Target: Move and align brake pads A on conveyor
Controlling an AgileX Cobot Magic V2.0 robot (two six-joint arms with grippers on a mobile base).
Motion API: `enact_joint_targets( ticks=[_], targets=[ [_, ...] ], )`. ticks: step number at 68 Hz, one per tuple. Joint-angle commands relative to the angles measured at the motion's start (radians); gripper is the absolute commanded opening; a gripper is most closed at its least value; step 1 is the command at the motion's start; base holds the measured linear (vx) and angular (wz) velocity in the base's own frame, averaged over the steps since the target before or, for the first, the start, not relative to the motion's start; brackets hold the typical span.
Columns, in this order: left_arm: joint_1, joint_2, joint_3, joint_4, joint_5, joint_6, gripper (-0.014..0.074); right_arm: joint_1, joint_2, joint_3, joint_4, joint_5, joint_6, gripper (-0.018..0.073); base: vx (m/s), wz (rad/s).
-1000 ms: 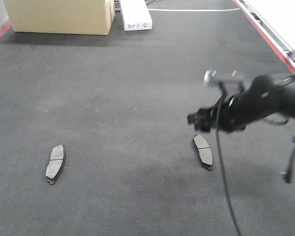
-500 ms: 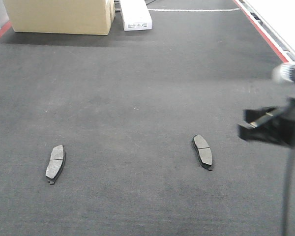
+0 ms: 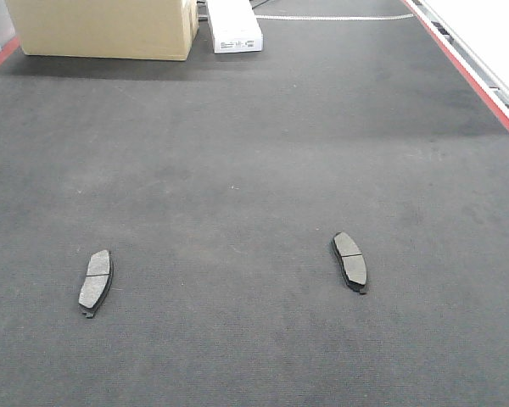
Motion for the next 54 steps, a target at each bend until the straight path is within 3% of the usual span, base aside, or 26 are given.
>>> enact_joint_targets(
  ticks=[1, 15, 54],
  targets=[
    [-0.003, 0.002, -0.025, -0.011, -0.066, 0.0, -0.0006, -0.004, -0.068, 0.012, -0.019, -0.092, -0.002, -0.0008, 0.0, 0.0],
    [-0.003, 0.002, -0.025, -0.011, -0.066, 0.0, -0.0006, -0.004, -0.172, 0.046, -0.019, -0.088, -0.002, -0.0007, 0.0, 0.0],
    [-0.003, 0.002, -0.025, -0.011, -0.066, 0.0, -0.0006, -0.004, -0.172, 0.046, -0.008, -0.088, -0.001, -0.0007, 0.0, 0.0]
  ],
)
